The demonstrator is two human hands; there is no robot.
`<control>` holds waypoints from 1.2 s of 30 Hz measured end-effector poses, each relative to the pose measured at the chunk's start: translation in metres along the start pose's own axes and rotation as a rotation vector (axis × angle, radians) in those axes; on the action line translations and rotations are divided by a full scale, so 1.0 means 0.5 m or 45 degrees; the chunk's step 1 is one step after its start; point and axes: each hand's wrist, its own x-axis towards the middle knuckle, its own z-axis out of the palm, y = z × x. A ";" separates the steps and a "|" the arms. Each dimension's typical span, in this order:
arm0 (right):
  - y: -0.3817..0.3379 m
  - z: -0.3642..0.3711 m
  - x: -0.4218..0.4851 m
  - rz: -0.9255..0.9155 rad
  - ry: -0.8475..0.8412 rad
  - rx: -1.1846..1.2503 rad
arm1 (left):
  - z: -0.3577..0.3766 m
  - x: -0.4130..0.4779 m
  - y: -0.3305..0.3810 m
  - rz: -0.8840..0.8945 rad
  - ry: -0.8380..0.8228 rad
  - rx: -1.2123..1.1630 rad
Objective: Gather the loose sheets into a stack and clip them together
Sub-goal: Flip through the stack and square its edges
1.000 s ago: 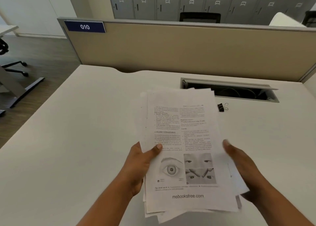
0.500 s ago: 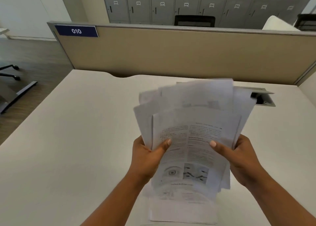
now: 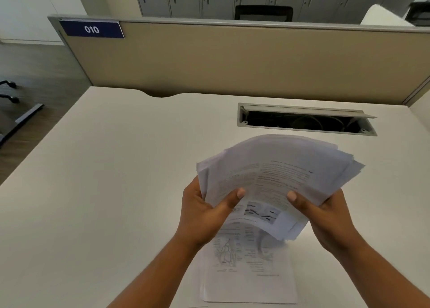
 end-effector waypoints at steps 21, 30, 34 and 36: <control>0.041 -0.025 -0.008 0.104 -0.054 -0.024 | -0.020 0.027 0.059 0.050 -0.096 0.001; 0.079 -0.009 -0.027 0.205 -0.067 0.009 | -0.022 0.005 -0.082 -0.181 -0.134 0.163; 0.092 -0.010 -0.041 0.196 -0.051 -0.042 | -0.024 -0.001 -0.092 -0.207 -0.108 0.144; 0.093 -0.014 -0.046 0.183 -0.027 -0.038 | -0.027 -0.004 -0.093 -0.206 -0.104 0.125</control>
